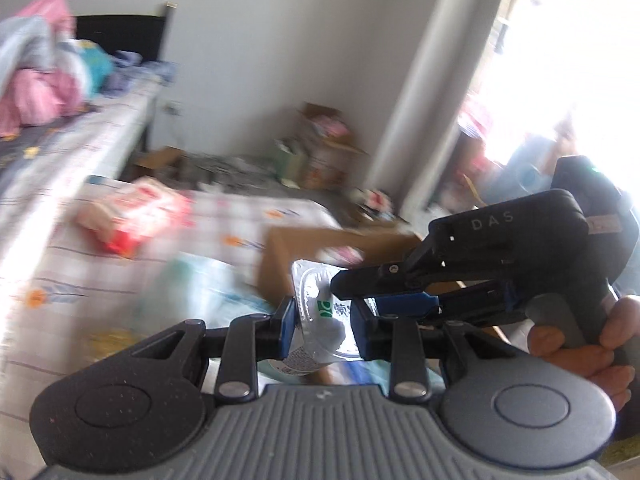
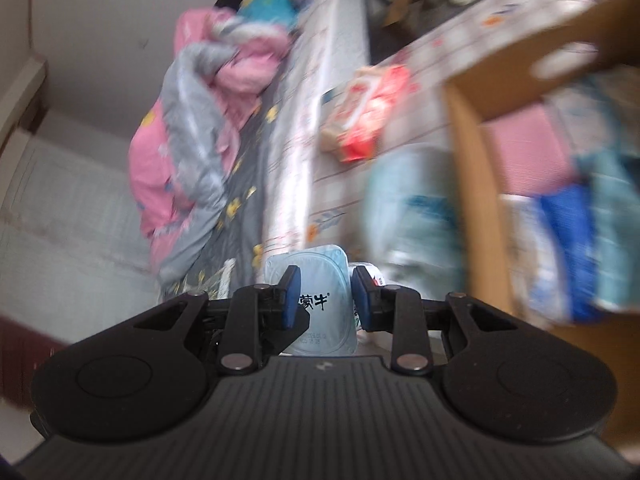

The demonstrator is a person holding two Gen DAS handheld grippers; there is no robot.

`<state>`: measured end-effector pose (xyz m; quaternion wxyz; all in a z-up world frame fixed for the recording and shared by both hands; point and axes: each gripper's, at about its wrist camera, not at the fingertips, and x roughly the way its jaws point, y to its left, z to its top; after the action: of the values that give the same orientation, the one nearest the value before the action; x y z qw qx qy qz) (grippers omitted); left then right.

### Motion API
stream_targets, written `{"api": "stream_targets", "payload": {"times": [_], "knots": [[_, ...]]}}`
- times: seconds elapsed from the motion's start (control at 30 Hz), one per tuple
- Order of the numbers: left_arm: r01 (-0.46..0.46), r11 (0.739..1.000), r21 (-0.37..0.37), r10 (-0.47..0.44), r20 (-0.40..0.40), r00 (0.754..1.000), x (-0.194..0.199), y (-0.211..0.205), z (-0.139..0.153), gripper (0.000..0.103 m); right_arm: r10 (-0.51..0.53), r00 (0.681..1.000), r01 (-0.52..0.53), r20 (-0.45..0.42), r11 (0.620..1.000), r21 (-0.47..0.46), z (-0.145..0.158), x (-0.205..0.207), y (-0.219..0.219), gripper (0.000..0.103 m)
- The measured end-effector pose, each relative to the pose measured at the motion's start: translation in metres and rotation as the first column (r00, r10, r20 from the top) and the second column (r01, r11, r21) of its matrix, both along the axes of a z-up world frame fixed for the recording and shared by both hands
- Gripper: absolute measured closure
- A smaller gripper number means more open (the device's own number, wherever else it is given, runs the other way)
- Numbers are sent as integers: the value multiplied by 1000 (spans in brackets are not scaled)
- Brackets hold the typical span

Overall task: Organize soft objects
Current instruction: 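Lift the white yogurt cup and carry it into the cardboard box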

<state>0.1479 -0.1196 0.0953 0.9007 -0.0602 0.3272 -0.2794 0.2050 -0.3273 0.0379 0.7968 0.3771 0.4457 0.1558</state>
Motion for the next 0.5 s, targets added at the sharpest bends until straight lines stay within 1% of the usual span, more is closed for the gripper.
{"api": "stream_targets", "payload": {"times": [0.1, 0.27, 0.43, 0.47, 0.5], "knots": [[74, 997, 17, -73, -36, 997, -11, -34, -13, 73, -58, 998, 58, -27, 998, 1, -14, -31, -35, 75], [157, 986, 51, -148, -137, 979, -19, -72, -49, 73, -109, 985, 112, -130, 994, 16, -56, -64, -75, 75], [221, 967, 125, -188, -231, 955, -15, -89, -82, 72, -94, 971, 107, -221, 993, 47, -103, -69, -91, 75], [217, 967, 135, -180, -243, 953, -15, -90, -86, 71, -88, 966, 103, -243, 993, 52, -113, -69, -94, 75], [217, 967, 135, -181, -240, 954, -15, -89, -89, 71, -82, 961, 98, -263, 994, 50, -121, -67, -93, 75]]}}
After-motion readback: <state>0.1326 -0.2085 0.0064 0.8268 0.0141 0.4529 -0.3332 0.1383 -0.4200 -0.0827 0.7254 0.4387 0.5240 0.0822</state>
